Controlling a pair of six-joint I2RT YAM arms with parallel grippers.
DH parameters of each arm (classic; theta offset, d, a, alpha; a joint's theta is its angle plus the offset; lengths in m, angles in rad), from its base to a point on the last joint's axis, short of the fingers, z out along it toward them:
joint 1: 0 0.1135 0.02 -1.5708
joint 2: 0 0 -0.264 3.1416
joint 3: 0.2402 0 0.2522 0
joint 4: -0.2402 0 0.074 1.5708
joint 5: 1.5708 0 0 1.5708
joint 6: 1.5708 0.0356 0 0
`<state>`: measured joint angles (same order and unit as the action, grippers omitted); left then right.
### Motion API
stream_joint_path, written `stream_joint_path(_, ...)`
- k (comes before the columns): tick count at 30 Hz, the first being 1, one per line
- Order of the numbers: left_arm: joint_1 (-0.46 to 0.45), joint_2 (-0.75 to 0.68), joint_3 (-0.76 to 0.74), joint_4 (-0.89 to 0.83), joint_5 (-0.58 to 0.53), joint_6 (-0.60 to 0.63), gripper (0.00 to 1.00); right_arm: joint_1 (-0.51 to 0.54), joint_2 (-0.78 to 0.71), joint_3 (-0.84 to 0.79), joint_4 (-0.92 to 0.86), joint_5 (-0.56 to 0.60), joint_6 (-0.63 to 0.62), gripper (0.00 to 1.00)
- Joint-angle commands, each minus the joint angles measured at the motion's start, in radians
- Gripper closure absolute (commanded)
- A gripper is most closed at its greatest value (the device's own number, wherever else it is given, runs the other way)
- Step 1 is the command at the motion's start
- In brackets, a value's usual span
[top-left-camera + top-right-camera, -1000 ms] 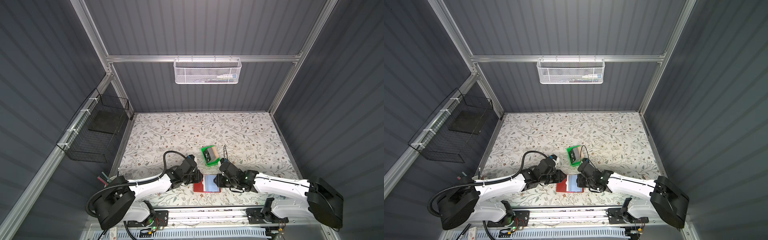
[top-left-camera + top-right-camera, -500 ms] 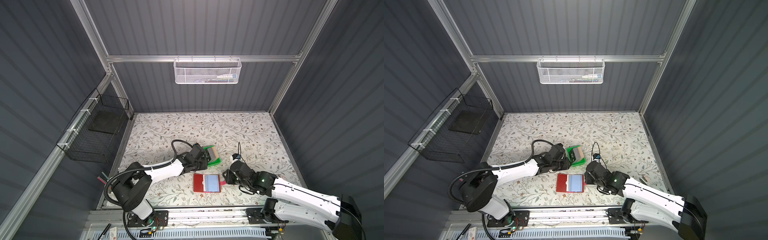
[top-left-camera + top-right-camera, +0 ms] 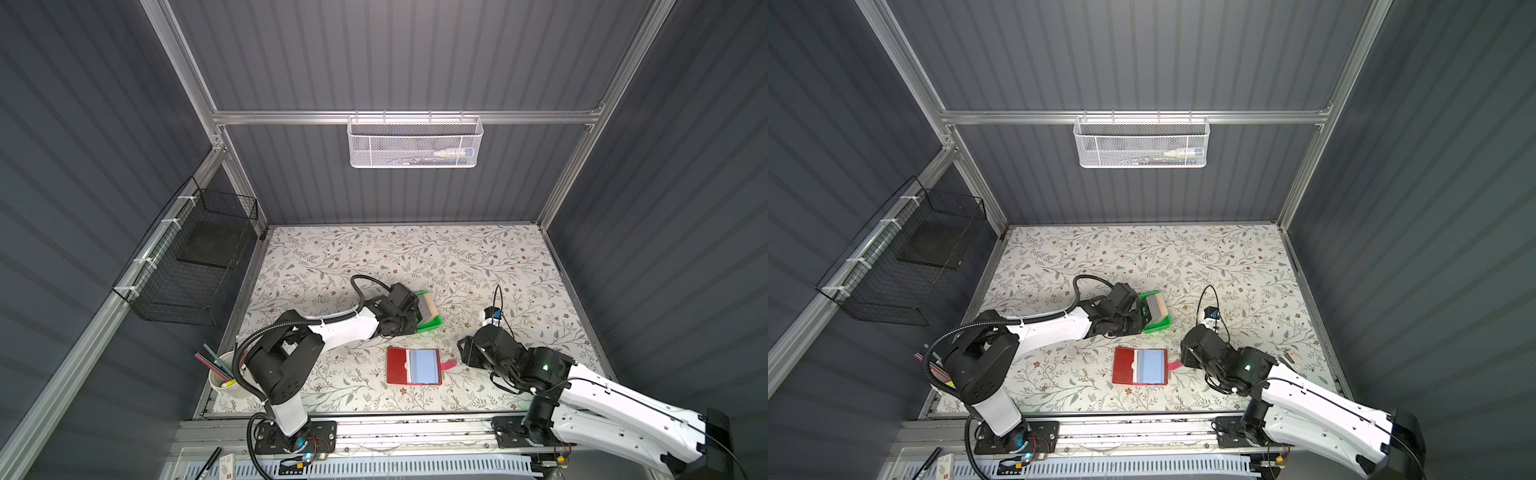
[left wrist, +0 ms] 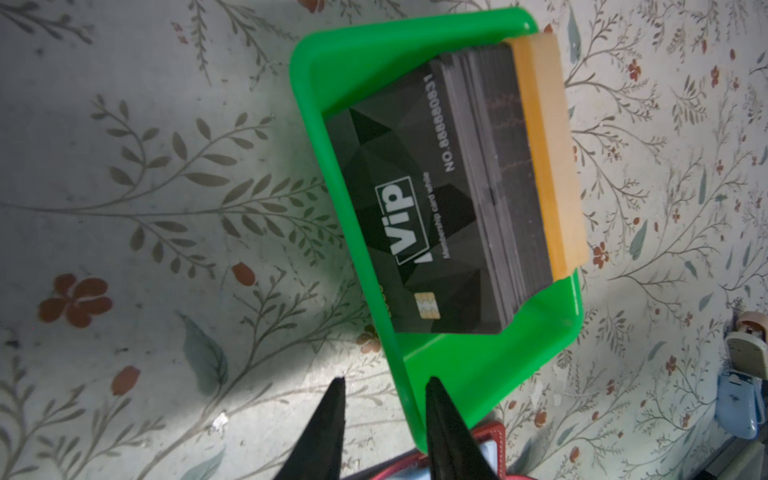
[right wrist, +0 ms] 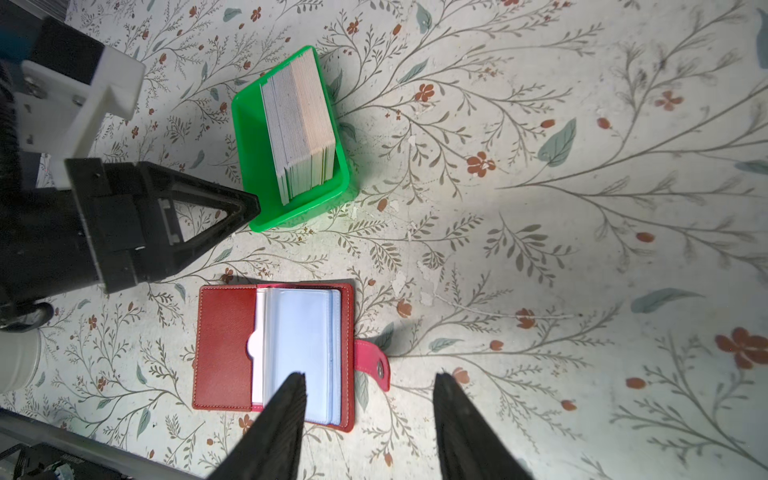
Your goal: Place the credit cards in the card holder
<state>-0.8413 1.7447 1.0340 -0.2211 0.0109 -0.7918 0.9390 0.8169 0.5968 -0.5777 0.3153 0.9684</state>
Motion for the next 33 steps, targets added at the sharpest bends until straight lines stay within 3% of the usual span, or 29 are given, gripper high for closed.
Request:
stream_joint_path(1, 0.005, 0.015, 0.028, -0.034, 0.009, 0.026, 0.66, -0.003, -0.011, -0.013, -0.016, 0.005, 0.006, 0.48)
stream_joint_path(16, 0.005, -0.01, 0.021, -0.078, -0.006, 0.038, 0.82, -0.003, -0.018, -0.057, 0.012, -0.031, 0.019, 0.48)
stream_joint_path(33, -0.002, -0.05, -0.039, -0.026, 0.025, -0.007, 0.88, -0.002, -0.015, -0.097, 0.051, -0.061, 0.032, 0.5)
